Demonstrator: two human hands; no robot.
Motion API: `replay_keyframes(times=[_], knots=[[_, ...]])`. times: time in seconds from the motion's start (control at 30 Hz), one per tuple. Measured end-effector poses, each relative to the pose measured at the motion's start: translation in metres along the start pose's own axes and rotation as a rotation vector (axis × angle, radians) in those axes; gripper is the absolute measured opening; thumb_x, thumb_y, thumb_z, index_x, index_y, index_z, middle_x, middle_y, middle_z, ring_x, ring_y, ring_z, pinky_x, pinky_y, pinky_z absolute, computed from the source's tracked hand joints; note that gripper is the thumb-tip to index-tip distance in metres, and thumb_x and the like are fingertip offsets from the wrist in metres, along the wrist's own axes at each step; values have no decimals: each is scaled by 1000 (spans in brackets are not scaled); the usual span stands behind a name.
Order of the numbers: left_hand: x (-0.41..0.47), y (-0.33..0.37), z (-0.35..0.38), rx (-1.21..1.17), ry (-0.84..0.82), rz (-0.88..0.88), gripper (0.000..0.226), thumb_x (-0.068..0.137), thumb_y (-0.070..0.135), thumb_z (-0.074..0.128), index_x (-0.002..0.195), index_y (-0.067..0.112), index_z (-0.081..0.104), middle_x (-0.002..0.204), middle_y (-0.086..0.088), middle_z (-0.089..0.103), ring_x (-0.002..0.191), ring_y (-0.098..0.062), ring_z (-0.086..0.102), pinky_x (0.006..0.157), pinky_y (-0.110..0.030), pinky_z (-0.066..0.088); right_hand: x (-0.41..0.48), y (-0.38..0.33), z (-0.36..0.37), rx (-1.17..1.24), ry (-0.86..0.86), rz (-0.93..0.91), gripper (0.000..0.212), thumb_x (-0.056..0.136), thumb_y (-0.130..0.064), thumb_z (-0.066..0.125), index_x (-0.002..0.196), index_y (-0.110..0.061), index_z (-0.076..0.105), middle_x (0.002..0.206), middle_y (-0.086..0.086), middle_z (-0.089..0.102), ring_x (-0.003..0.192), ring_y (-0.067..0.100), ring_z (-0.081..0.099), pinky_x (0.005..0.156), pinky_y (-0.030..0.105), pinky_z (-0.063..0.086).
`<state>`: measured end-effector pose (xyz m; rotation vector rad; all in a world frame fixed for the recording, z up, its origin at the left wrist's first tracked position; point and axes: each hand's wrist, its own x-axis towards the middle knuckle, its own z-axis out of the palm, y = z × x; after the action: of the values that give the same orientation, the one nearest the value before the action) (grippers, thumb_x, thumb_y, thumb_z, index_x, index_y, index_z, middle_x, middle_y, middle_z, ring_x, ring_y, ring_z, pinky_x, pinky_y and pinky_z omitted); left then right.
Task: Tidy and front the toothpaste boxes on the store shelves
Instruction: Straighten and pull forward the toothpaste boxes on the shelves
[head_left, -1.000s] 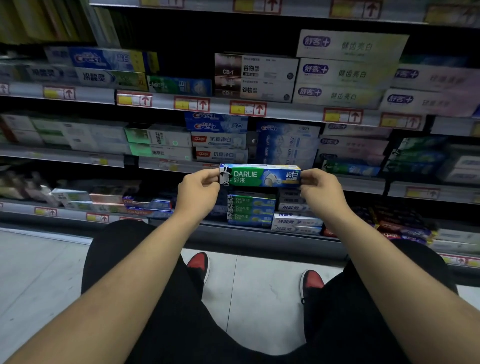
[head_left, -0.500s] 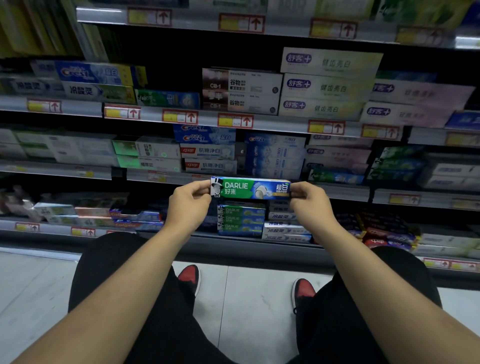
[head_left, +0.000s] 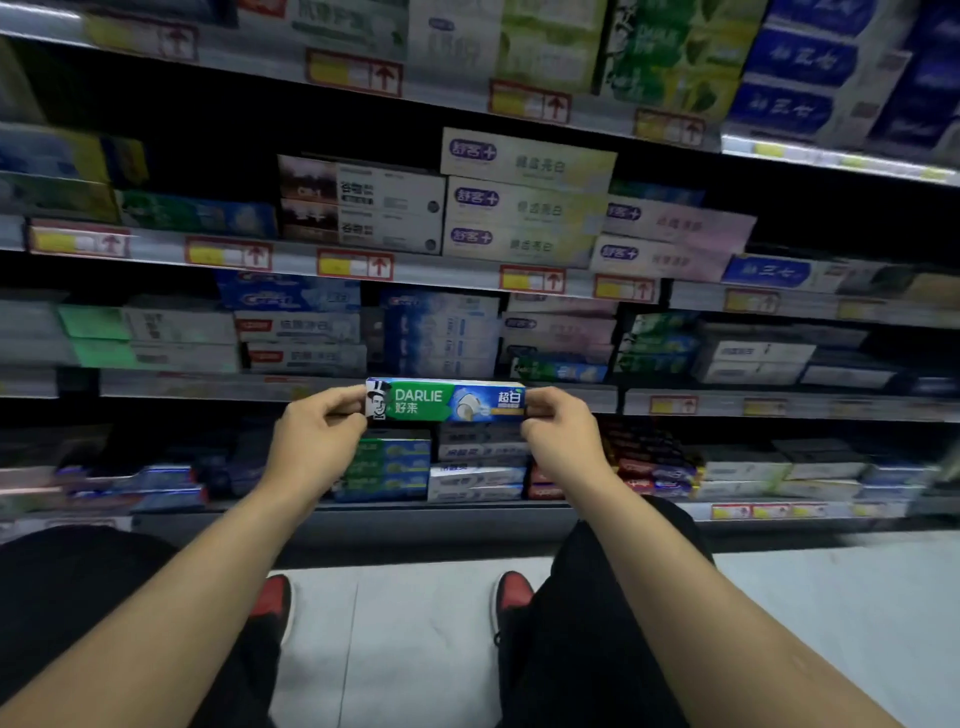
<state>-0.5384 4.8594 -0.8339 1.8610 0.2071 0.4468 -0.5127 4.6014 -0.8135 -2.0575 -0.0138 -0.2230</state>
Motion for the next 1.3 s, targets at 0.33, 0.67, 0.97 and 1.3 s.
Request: replay_keyframes(times=[0.33, 0.67, 0.97, 1.3], knots=[[10, -1, 18, -42, -62, 7, 40, 92, 8, 66, 122, 34, 72, 111, 7, 73, 100, -15, 69, 92, -38, 57, -2, 0, -25, -48, 0, 15, 46, 88, 12, 44, 119, -13, 66, 109, 0, 68, 102, 17, 63, 77, 22, 49], [4, -3, -5, -22, -24, -18, 38, 92, 4, 64, 121, 26, 73, 104, 10, 72, 98, -13, 69, 88, -31, 55, 0, -15, -3, -40, -24, 1, 36, 89, 1, 55, 117, -16, 68, 105, -2, 71, 94, 15, 65, 78, 30, 53], [4, -13, -63, 30, 90, -50, 38, 93, 4, 62, 123, 24, 72, 101, 13, 71, 91, -10, 69, 75, -22, 53, 3, -44, 54, -25, -99, -48, 29, 89, -5, 59, 114, -16, 71, 100, -4, 72, 95, 16, 65, 82, 30, 51], [41, -9, -131, 28, 252, -77, 32, 94, 8, 64, 121, 21, 73, 100, 6, 72, 94, -10, 66, 89, -27, 53, 31, -103, 125, 50, -189, -120, 24, 93, -6, 59, 106, -25, 65, 94, -15, 65, 88, 6, 61, 73, 28, 48]])
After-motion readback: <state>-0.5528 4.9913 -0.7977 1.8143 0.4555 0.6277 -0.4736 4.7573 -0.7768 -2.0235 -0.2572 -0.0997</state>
